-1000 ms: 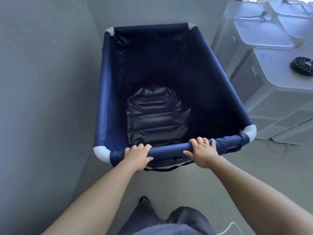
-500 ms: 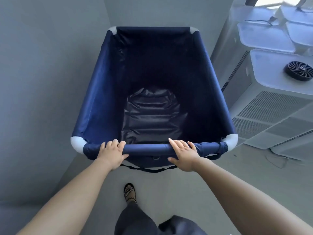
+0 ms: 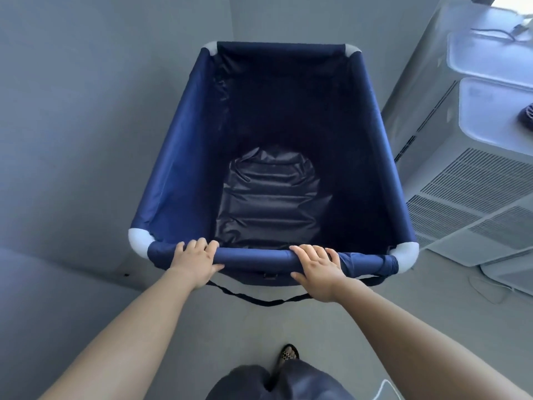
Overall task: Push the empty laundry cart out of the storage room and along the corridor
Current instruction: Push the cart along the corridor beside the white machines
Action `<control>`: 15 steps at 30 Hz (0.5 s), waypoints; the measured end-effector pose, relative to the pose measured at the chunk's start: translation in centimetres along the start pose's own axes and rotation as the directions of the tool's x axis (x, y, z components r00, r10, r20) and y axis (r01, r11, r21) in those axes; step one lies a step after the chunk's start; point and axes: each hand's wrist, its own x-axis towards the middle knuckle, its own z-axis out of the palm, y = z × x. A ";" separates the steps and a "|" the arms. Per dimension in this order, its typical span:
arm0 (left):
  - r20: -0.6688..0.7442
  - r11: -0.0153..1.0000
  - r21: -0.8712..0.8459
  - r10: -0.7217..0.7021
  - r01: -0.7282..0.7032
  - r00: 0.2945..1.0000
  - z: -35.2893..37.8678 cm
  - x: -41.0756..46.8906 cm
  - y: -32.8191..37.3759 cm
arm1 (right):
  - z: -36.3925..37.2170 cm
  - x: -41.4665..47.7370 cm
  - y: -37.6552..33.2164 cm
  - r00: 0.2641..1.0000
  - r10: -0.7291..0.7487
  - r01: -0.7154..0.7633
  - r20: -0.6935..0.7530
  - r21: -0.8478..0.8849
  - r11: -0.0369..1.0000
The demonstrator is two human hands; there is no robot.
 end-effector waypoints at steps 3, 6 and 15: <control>0.008 1.000 -0.018 -0.004 0.005 1.000 0.8 -1.6 0.6 | 0.3 -1.2 -0.1 1.000 -0.001 0.001 0.000 -0.017 1.000; 0.028 0.999 -0.052 0.004 -0.002 1.000 1.9 -2.8 1.2 | 0.7 -2.3 0.0 1.000 0.006 -0.006 -0.001 -0.038 0.999; 0.023 0.958 -0.253 0.145 -0.135 0.989 4.1 -5.8 1.4 | 1.9 -4.5 -0.5 0.990 0.138 -0.135 0.011 -0.168 0.977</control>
